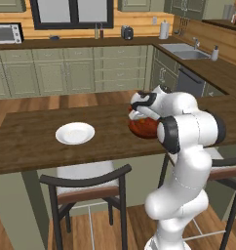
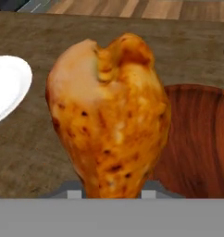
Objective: Pick the chicken drumstick and sweet potato from their plates and place them in the bowl. Then put the bowl in the fridge.
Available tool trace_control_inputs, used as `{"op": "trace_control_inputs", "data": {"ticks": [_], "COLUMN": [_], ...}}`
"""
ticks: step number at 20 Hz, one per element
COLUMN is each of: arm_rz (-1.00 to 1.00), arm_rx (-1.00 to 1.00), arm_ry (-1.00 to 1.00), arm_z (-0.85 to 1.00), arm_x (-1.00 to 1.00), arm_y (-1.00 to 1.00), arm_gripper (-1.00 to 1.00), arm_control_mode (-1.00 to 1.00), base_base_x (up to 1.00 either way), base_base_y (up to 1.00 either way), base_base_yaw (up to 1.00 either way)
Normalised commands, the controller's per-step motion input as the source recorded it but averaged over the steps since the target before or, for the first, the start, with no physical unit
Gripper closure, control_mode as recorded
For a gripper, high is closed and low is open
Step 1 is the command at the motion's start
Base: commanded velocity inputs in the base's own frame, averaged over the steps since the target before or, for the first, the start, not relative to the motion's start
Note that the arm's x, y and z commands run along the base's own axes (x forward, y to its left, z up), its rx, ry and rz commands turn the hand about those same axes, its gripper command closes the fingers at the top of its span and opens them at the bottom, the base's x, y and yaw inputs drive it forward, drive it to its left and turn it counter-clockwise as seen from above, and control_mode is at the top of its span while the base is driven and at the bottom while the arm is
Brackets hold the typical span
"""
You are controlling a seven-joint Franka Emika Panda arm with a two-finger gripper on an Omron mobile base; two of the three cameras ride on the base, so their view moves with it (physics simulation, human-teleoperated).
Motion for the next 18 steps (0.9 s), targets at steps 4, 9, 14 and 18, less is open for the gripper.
{"op": "trace_control_inputs", "data": {"ticks": [4, 9, 14, 18], "arm_rz": [-0.08, 0.0, -0.05, -0.05], "arm_rx": [0.0, 0.0, 0.0, 0.0], "arm_ry": [0.01, 0.0, 0.05, 0.07], "arm_z": [-0.14, -0.46, -0.5, -0.24], "arm_x": [0.78, 0.12, -0.02, 0.11], "arm_y": [-0.47, -0.28, 0.0, 0.0], "arm_gripper": [1.0, 1.0, 1.0, 1.0], "arm_control_mode": [-1.0, -1.0, -1.0, -1.0], "base_base_x": [0.0, 0.0, 0.0, 0.0], "base_base_y": [0.0, 0.0, 0.0, 0.0], "base_base_yaw": [0.0, 0.0, 0.0, 0.0]}}
